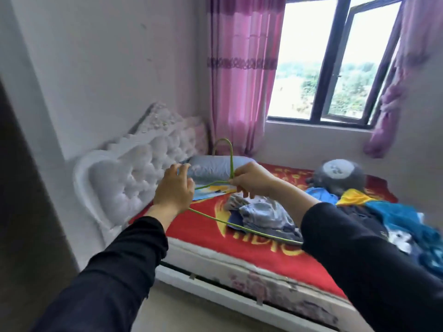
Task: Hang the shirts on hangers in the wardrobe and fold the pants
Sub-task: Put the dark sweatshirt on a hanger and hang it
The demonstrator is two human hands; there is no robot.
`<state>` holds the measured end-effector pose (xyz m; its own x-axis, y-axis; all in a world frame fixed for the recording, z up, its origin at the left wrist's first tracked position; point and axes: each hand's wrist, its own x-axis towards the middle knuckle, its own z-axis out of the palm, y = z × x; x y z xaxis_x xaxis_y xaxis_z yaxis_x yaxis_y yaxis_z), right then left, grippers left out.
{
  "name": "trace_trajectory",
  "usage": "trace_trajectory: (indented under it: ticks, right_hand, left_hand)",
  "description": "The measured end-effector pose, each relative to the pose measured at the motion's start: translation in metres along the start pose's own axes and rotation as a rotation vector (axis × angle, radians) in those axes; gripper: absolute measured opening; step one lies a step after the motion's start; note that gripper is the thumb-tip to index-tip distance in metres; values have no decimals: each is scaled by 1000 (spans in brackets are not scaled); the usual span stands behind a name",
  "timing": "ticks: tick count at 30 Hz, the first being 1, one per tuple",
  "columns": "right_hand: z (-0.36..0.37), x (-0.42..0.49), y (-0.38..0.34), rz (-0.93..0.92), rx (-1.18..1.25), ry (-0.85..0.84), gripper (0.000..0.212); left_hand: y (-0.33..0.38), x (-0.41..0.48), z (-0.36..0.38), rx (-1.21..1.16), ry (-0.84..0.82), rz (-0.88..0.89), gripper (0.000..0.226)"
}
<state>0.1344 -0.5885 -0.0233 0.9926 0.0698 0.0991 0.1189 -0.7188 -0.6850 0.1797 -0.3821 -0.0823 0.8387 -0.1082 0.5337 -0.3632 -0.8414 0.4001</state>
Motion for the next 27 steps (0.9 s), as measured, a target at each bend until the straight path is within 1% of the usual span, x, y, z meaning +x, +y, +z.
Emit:
trace_trajectory:
  ticks: [4, 7, 14, 17, 22, 27]
  right_hand:
    - [-47, -2, 99, 170, -14, 110, 16]
    - [-82, 3, 171, 280, 1, 185, 22]
    - [-169, 36, 330, 488, -13, 285, 24]
    - [-206, 45, 387, 553, -47, 343, 26]
    - [-266, 47, 469, 655, -110, 448, 24]
    - [-322, 46, 563, 744, -70, 518, 23]
  left_hand:
    - [84, 28, 95, -61, -151, 103, 44]
    - [140, 51, 167, -103, -243, 188, 46]
    - [260, 118, 328, -176, -462, 363, 47]
    - [310, 144, 390, -178, -559, 408, 48]
    - [389, 163, 482, -197, -662, 477, 43]
    - [461, 173, 572, -227, -725, 469, 43]
